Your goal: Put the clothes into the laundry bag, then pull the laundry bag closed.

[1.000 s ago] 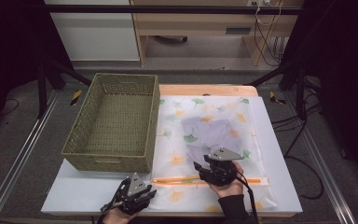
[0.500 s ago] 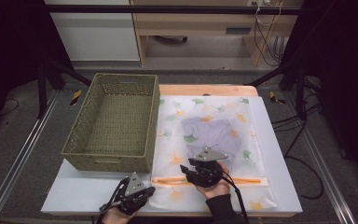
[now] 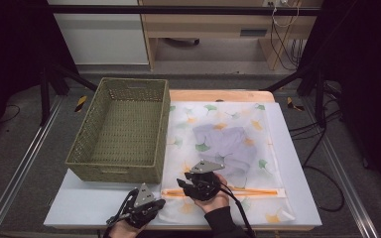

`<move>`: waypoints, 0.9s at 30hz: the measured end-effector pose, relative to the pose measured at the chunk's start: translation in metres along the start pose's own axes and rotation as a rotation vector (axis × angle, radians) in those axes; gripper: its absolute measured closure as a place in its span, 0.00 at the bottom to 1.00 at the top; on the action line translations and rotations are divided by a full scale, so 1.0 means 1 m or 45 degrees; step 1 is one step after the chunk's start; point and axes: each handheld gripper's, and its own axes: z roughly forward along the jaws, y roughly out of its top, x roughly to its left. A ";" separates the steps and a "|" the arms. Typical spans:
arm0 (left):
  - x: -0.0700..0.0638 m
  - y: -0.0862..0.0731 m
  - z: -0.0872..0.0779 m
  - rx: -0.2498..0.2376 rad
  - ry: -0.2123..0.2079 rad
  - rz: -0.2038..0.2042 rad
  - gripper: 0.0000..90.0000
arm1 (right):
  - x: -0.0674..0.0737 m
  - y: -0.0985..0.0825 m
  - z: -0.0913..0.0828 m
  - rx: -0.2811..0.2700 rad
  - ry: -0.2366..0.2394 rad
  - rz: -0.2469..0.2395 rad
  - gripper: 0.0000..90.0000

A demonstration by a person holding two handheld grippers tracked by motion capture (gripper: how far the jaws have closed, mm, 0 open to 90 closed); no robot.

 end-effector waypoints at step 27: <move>-0.001 0.000 0.000 0.009 0.005 -0.002 0.97 | 0.028 0.001 0.046 0.129 0.095 -0.006 0.67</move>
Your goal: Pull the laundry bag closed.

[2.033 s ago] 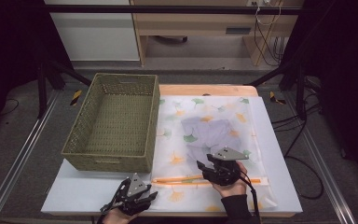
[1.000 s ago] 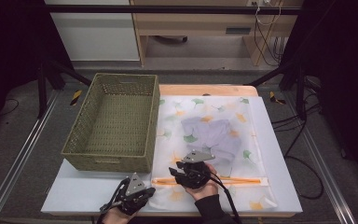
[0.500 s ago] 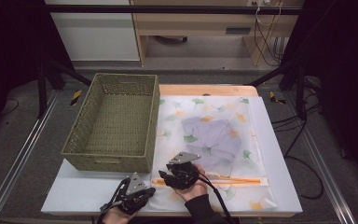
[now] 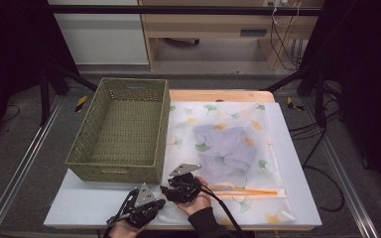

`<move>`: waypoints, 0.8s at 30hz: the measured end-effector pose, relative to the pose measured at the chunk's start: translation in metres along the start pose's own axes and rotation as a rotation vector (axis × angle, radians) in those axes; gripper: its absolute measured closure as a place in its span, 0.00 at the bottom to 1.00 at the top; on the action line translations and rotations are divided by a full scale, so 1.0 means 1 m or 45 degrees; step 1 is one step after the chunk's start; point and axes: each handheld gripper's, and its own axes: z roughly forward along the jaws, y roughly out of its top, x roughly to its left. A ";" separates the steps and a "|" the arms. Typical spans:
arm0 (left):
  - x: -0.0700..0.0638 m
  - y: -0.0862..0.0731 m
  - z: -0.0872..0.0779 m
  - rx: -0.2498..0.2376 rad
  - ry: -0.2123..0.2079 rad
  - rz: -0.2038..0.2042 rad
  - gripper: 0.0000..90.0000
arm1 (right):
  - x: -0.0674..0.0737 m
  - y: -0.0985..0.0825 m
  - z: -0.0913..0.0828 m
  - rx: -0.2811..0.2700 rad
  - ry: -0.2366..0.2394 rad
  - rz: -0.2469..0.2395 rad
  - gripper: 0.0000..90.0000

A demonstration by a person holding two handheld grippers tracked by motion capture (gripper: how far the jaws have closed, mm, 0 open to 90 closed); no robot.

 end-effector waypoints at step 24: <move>0.000 0.002 0.000 0.007 -0.001 -0.006 0.96 | 0.003 0.002 -0.004 0.046 0.035 -0.022 1.00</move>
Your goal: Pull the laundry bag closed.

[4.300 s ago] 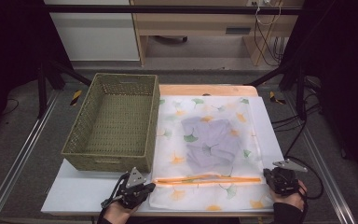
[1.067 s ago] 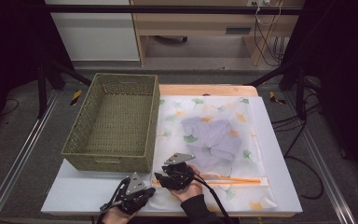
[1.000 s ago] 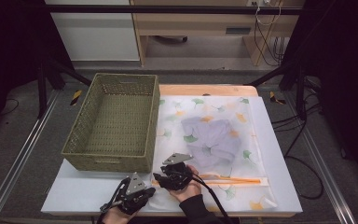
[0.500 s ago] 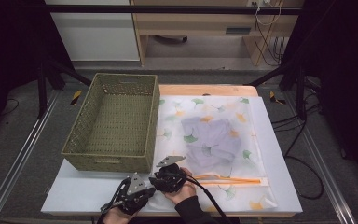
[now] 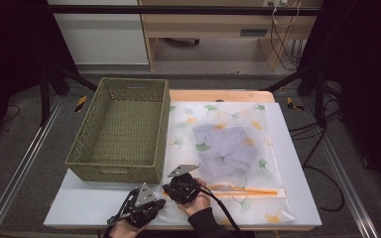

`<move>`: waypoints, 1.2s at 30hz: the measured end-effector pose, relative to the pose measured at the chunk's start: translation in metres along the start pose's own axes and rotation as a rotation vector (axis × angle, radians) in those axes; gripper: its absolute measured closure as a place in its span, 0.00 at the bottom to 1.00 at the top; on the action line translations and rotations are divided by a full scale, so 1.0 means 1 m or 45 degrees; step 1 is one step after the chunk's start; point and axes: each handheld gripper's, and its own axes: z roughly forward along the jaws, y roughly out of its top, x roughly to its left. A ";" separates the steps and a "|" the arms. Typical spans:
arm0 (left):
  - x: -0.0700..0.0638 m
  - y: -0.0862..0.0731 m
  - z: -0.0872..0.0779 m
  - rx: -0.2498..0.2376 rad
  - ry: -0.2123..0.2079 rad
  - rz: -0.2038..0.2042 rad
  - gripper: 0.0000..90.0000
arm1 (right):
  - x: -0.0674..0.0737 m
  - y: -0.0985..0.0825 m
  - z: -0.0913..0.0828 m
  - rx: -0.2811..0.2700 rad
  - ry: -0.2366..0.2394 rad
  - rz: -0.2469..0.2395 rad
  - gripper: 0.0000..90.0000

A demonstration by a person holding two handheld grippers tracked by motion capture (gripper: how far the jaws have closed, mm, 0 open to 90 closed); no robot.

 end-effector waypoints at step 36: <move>0.004 0.003 0.005 -0.019 0.007 -0.024 0.96 | -0.008 -0.003 -0.019 -0.180 0.035 0.025 0.88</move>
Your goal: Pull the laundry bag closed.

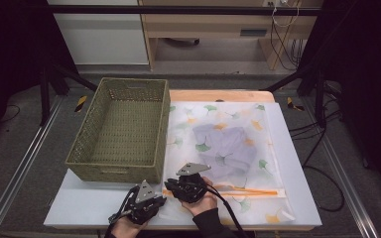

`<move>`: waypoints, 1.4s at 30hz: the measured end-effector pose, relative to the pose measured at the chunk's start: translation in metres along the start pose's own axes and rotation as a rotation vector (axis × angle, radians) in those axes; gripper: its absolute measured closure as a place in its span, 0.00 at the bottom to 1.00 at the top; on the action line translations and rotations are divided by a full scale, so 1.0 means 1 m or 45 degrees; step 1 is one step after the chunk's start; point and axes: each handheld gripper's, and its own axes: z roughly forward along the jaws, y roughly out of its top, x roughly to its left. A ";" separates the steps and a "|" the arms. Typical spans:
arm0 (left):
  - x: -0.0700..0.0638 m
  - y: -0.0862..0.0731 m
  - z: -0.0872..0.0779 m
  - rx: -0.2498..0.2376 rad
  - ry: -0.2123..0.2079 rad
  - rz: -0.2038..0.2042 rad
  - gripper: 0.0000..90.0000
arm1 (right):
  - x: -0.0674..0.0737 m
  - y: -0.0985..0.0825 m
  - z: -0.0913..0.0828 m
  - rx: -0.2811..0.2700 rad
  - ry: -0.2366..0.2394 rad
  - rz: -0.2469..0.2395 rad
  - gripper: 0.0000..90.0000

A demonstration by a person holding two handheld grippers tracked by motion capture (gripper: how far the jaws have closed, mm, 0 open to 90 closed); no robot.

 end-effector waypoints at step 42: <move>-0.002 0.000 -0.001 0.010 -0.001 0.024 0.96 | -0.005 -0.027 -0.004 0.085 0.010 0.005 0.84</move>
